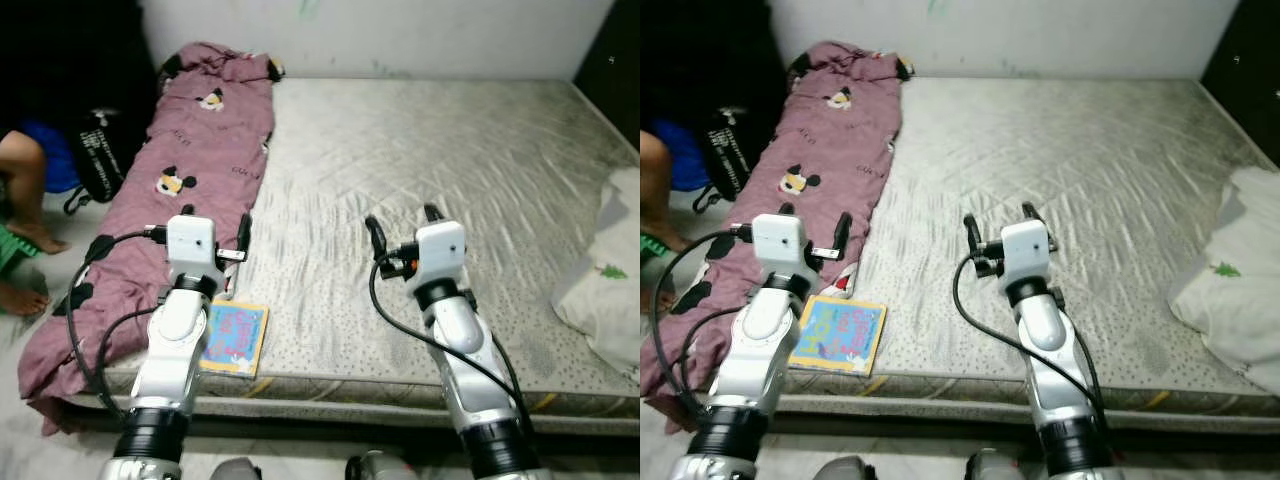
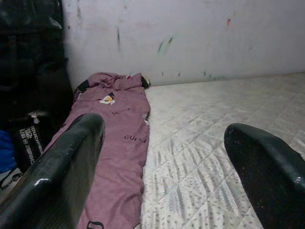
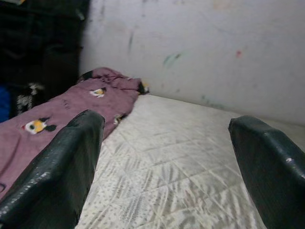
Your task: Clean up the room
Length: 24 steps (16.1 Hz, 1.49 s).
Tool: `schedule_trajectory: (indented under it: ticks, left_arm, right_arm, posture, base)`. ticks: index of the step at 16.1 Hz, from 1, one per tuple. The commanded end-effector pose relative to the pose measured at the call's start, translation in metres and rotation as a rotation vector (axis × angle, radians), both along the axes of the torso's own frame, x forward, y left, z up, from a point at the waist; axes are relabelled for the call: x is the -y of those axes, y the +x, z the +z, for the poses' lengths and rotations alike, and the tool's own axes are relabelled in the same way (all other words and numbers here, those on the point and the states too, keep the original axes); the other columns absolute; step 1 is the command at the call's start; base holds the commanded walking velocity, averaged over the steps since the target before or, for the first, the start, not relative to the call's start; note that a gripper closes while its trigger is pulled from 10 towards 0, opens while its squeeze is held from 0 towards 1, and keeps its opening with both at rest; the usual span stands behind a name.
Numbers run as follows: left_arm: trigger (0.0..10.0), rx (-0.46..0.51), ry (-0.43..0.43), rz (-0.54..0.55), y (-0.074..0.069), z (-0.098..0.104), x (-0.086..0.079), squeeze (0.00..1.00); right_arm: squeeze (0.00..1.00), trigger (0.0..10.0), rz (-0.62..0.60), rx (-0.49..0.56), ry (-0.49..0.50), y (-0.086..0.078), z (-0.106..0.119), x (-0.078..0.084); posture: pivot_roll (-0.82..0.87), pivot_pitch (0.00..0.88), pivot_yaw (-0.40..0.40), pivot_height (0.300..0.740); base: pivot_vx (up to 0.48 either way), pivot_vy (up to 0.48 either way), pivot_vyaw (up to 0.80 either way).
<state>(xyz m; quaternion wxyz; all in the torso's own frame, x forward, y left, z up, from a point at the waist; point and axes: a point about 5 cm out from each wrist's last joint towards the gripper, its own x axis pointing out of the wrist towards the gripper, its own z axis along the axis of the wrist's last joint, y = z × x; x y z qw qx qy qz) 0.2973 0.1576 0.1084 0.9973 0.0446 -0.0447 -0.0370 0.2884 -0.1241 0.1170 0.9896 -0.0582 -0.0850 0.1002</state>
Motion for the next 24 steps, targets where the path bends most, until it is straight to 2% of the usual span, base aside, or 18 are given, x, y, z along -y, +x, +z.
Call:
schedule_trajectory:
  ticks: [1,4,7,12,24]
  left_arm:
    - [10.0,0.008,-0.009,-0.013,0.003,0.003,0.006,0.00]
    - [10.0,0.019,-0.062,-0.008,0.007,0.007,0.018,0.00]
    - [10.0,0.027,-0.085,-0.027,0.007,0.008,0.032,0.00]
    - [10.0,0.030,-0.090,-0.014,0.007,0.008,0.028,0.00]
    - [10.0,0.033,-0.095,-0.008,0.008,0.009,0.028,0.00]
  right_arm:
    - [0.00,10.0,-0.016,0.015,0.006,-0.001,0.004,0.003]
    - [0.00,10.0,-0.017,0.024,0.003,0.000,0.006,0.003]
    - [0.00,10.0,0.015,0.041,-0.001,0.004,0.012,-0.005]
    - [0.00,10.0,0.019,0.042,0.004,0.007,0.012,-0.007]
    - [0.00,10.0,0.015,0.056,-0.006,0.010,0.015,-0.007]
  posture:
    - [-0.05,0.000,0.032,0.740]
    - [-0.06,0.000,0.032,0.740]
    - [-0.06,0.000,0.025,0.740]
    - [-0.05,0.000,0.019,0.740]
    - [-0.06,0.000,0.023,0.740]
  base:
    - [0.000,0.000,-0.80]
    - [0.000,0.000,-0.72]
    - [0.000,0.000,-0.28]
    - [0.000,0.000,0.00]
    - [0.000,-0.328,0.00]
